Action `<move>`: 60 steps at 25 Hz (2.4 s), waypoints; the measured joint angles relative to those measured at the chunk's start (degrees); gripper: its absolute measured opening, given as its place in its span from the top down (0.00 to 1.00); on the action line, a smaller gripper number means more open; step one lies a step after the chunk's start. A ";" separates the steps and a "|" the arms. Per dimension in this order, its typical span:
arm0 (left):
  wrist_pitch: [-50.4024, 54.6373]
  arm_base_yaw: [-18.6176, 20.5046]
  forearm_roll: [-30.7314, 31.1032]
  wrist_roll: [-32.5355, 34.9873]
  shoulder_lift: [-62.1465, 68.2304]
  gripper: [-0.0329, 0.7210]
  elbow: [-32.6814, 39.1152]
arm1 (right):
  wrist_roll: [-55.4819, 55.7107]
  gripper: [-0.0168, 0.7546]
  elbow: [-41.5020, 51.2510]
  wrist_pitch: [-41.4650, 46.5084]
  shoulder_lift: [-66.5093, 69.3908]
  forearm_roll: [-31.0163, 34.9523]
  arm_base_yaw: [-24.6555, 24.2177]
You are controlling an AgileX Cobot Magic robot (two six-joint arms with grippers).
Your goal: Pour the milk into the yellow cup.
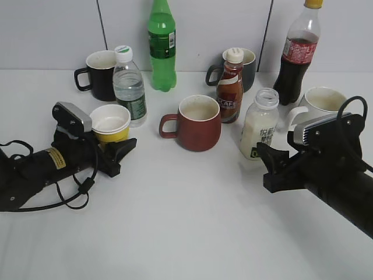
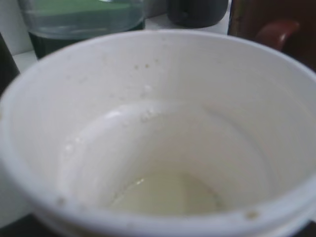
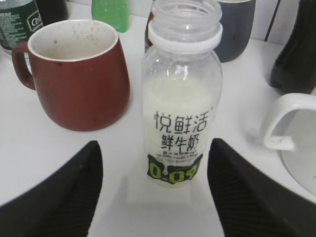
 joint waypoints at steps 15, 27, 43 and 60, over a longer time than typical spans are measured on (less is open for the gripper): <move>0.12 0.00 -1.08 0.00 0.00 0.16 0.00 | -0.01 0.33 0.00 0.00 0.00 0.00 0.00; 0.18 0.00 -1.74 0.00 -0.79 0.16 0.00 | -0.01 0.33 0.00 0.00 0.00 0.17 0.00; 0.13 0.00 -1.74 -0.88 -1.09 0.39 0.00 | -0.02 0.33 0.00 0.00 0.00 0.30 0.00; 0.33 0.00 -1.33 -1.04 -4.61 0.45 3.14 | -0.02 0.31 -11.11 -0.07 13.10 3.25 -0.08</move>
